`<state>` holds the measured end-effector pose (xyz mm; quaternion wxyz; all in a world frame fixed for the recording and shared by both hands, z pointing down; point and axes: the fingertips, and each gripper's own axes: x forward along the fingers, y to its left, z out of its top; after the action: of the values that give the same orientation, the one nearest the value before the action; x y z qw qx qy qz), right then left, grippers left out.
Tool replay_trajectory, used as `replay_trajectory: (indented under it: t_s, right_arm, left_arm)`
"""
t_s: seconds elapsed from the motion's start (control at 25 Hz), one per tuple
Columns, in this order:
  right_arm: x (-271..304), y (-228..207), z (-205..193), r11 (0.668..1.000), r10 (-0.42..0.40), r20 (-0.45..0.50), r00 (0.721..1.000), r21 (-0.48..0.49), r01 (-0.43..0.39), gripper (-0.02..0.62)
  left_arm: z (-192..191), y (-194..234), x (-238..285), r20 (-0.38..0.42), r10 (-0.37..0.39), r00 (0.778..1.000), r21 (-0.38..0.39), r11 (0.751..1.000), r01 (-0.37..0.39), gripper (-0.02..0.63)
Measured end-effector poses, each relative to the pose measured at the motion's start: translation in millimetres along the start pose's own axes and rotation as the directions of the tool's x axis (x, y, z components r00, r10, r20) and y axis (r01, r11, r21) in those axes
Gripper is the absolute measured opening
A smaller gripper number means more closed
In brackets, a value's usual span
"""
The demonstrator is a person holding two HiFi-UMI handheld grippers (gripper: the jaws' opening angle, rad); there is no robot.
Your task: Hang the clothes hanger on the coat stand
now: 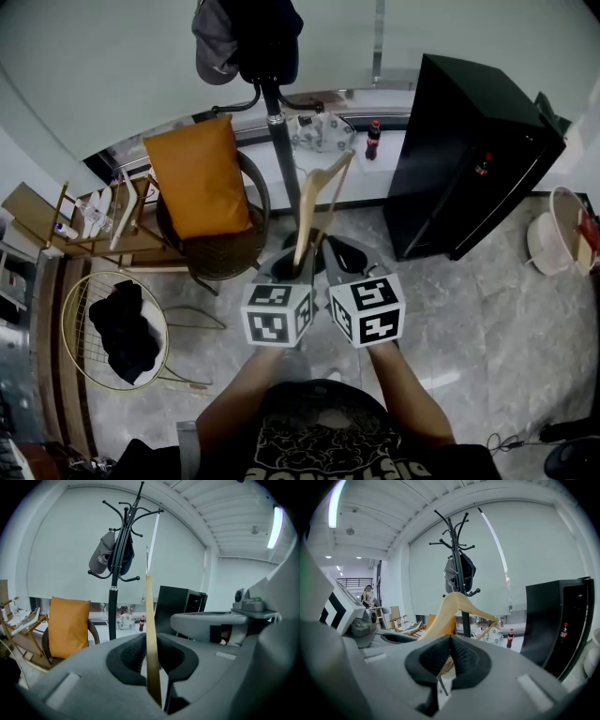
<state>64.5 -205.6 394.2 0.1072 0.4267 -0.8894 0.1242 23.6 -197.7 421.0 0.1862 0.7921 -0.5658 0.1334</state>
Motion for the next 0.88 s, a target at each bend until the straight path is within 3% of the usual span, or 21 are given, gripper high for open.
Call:
replay_trajectory:
  t_s: [0.88]
  right_arm:
    - [117.6, -32.6, 36.0, 0.995, -0.094, -0.039, 0.995, 0.012, 0.095, 0.000]
  left_arm:
    - [40.2, 80.6, 90.0, -0.044, -0.094, 0.995, 0.007, 0.995, 0.095, 0.054]
